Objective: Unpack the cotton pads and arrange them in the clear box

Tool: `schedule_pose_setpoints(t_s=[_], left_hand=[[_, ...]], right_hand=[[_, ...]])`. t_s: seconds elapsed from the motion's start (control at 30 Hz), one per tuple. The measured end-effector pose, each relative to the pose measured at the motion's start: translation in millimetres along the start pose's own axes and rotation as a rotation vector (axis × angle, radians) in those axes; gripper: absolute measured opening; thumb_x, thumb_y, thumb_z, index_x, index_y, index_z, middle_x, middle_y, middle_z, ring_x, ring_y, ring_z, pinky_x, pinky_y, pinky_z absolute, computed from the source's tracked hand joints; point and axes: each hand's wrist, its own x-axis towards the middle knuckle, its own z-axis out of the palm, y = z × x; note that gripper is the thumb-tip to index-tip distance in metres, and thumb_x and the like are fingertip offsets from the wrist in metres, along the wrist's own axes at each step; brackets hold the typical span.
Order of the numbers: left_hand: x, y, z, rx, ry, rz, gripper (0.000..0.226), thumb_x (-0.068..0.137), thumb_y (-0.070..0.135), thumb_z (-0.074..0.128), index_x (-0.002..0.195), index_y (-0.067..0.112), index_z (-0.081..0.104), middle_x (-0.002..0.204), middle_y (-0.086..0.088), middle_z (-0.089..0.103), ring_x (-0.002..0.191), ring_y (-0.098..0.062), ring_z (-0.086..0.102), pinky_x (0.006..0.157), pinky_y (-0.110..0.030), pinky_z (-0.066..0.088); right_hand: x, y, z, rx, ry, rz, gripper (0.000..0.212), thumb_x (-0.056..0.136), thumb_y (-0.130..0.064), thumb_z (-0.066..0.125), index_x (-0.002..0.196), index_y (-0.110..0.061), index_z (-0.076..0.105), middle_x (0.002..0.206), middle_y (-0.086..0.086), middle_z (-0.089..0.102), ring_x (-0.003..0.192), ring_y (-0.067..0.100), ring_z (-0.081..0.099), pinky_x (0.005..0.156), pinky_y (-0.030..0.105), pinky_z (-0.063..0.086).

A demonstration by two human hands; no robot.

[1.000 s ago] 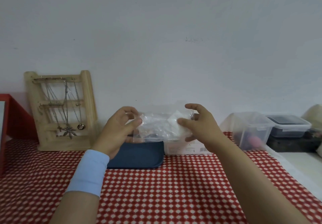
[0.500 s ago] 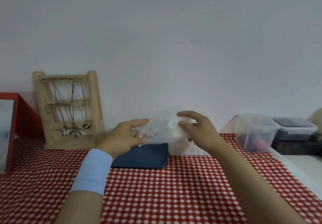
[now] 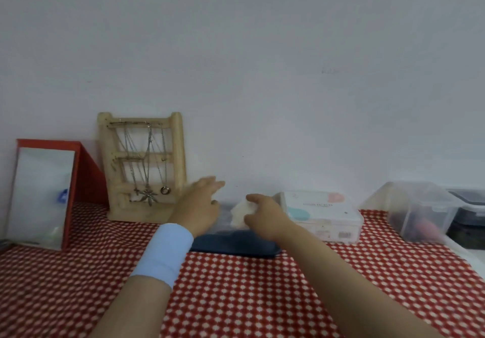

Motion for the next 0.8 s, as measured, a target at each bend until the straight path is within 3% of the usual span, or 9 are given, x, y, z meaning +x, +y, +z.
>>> schedule_pose_setpoints(t_s=[0.13,0.27,0.33,0.43,0.5,0.8], left_hand=[[6.7,-17.6,46.2,0.182,-0.330,-0.068,0.045,0.106,0.013,0.042,0.151,0.015,0.043,0.156,-0.005,0.044,0.141,-0.024,0.044,0.119,-0.034,0.032],[6.8,-34.7,56.7,0.277,-0.483,-0.106,0.056,0.108,0.023,0.034,0.161,0.014,0.018,0.164,-0.007,0.028,0.145,-0.027,0.036,0.118,-0.035,0.031],[9.3,-35.7,55.8,0.356,-0.495,-0.114,0.062,0.108,0.030,0.033,0.163,0.020,0.006,0.170,-0.005,0.010,0.154,-0.030,0.017,0.124,-0.042,0.020],[12.7,-33.5,51.8,0.435,-0.494,-0.137,0.065,0.106,0.040,0.032,0.163,0.029,0.003,0.171,-0.003,-0.010,0.157,-0.030,-0.006,0.126,-0.046,0.002],[15.4,-37.2,51.1,0.436,-0.490,-0.142,0.067,0.106,0.043,0.031,0.163,0.028,0.000,0.171,-0.002,-0.013,0.157,-0.027,-0.010,0.126,-0.044,-0.003],[29.7,-49.9,65.0,0.391,-0.544,-0.135,0.061,0.109,0.034,0.018,0.162,0.021,-0.010,0.170,-0.002,-0.015,0.158,-0.021,-0.009,0.127,-0.038,-0.006]], right_hand=[[6.9,1.7,14.7,-0.368,-0.092,0.041,0.060,0.098,-0.019,0.053,0.155,-0.016,0.033,0.154,0.015,0.031,0.138,0.033,0.039,0.114,0.040,0.038],[6.2,3.8,17.7,-0.682,-0.094,-0.080,0.066,0.098,-0.015,0.051,0.158,-0.013,0.024,0.165,0.018,0.008,0.151,0.036,0.010,0.123,0.044,0.017],[9.2,4.0,20.8,-0.670,-0.165,-0.145,0.066,0.102,-0.016,0.045,0.160,-0.009,0.014,0.166,0.016,0.009,0.153,0.032,0.009,0.125,0.041,0.013],[19.1,11.2,29.0,-0.646,-0.301,-0.076,0.064,0.109,-0.023,0.032,0.160,-0.007,-0.003,0.169,0.015,-0.003,0.155,0.030,-0.001,0.126,0.043,0.008],[26.4,17.3,33.9,-0.675,-0.381,0.008,0.063,0.110,-0.025,0.027,0.161,-0.009,-0.005,0.169,0.014,-0.009,0.156,0.030,-0.005,0.126,0.046,0.007],[35.9,29.2,38.3,-0.661,-0.364,0.053,0.060,0.109,-0.035,0.018,0.162,-0.017,-0.005,0.169,0.009,-0.011,0.156,0.025,-0.007,0.125,0.051,0.001]])
